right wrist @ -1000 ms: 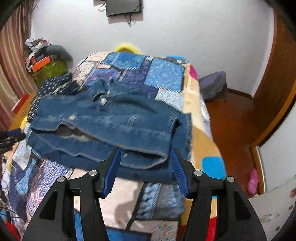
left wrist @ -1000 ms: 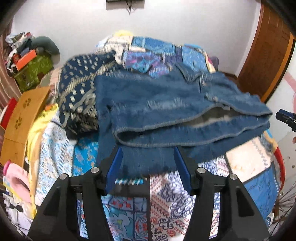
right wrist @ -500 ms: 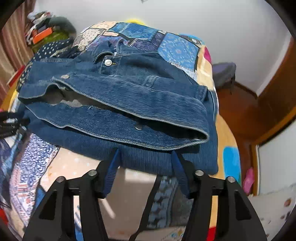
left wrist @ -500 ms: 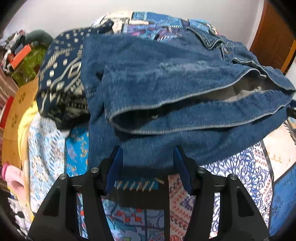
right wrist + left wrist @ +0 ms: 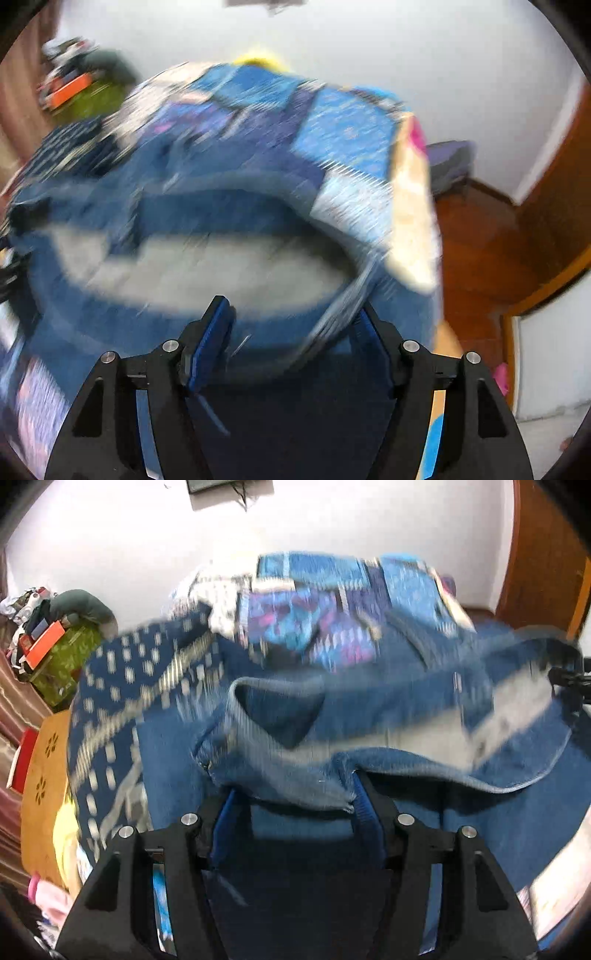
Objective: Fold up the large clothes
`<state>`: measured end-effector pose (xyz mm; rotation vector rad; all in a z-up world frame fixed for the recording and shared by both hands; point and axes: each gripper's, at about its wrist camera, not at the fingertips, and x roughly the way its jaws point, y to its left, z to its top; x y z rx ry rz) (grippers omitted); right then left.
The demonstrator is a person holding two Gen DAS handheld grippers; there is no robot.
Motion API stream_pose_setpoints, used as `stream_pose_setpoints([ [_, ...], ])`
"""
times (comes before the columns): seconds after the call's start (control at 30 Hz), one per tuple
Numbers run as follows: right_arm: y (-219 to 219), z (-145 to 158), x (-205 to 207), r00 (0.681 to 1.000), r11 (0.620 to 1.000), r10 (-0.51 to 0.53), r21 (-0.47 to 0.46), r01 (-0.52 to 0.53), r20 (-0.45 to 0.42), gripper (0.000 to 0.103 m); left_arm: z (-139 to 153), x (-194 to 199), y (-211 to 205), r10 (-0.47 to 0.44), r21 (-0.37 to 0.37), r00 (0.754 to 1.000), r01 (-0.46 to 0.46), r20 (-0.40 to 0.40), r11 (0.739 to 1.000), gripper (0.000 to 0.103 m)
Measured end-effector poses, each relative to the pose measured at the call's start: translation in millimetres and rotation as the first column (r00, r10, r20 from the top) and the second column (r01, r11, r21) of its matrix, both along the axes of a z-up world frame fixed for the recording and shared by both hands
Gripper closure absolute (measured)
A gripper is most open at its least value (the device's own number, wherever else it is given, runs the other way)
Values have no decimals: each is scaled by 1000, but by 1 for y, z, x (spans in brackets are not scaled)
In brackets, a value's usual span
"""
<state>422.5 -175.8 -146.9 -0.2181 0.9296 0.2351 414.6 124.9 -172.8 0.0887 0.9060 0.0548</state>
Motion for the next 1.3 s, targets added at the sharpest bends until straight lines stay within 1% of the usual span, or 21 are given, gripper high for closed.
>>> stream_pose_setpoints([
  [0.07,-8,11,20,994,996,-89,-11,90,63,39,14,16,9,37,-65,999,-36,18,997,44],
  [0.13,-16,20,28,986,989,-147,26,145,73,39,29,23,15,85,-69,994,-80,75,994,44],
  [0.17,-23,26,30,985,984,-161,82,156,59,39,37,26,19,104,-61,989,-98,108,993,44],
  [0.2,-27,30,29,985,980,-162,122,155,54,39,44,27,21,124,-45,982,-119,139,992,44],
  [0.27,-32,38,18,987,974,-151,178,138,60,39,52,27,23,130,-28,979,-128,155,991,44],
  [0.37,-28,42,-5,996,981,-78,184,68,47,39,58,17,21,115,-28,982,-112,151,993,44],
  [0.43,-25,40,-19,999,986,-37,166,32,23,39,57,7,18,99,-46,986,-94,136,995,44],
  [0.5,-21,37,-30,1000,988,6,155,-6,1,39,52,0,11,68,-68,992,-61,104,996,44],
  [0.6,-18,31,-50,998,988,61,145,-57,-22,39,40,-10,-4,21,-67,998,-17,56,998,44],
  [0.67,-13,24,-62,994,987,93,135,-85,-53,39,30,-15,-17,-16,-68,1000,18,23,998,44],
  [0.77,-2,9,-67,984,984,145,118,-133,-102,39,12,-19,-34,-67,-91,997,64,-28,994,44],
  [0.87,10,-8,-65,974,983,172,90,-160,-147,39,-7,-15,-52,-110,-99,991,103,-70,990,44],
  [0.93,17,-15,-56,977,986,165,53,-159,-137,35,-19,-7,-61,-125,-97,987,116,-96,989,44],
  [1.0,24,-17,-42,981,987,159,19,-158,-113,34,-26,6,-67,-127,-85,986,118,-104,989,44],
  [1.07,27,-15,-22,985,991,135,8,-135,-104,35,-25,19,-69,-111,-74,990,105,-87,992,44],
  [1.13,25,-11,-2,994,997,73,8,-72,-87,36,-19,33,-67,-65,-61,997,62,-50,996,44],
  [1.17,19,-7,13,997,1000,23,18,-21,-71,36,-14,40,-64,-35,-71,999,33,-26,997,44],
  [1.2,15,-5,19,998,999,-21,23,22,-52,36,-10,44,-62,-23,-93,1000,22,-8,995,44],
  [1.23,9,-2,27,996,996,-82,38,83,-28,35,-6,48,-60,-11,-120,1000,12,11,993,44],
  [1.27,0,2,34,991,988,-135,79,136,-20,35,-1,51,-59,13,-126,999,-9,30,992,44],
  [1.3,-6,5,36,986,979,-167,119,168,-17,35,4,52,-59,37,-116,998,-31,55,993,44],
])
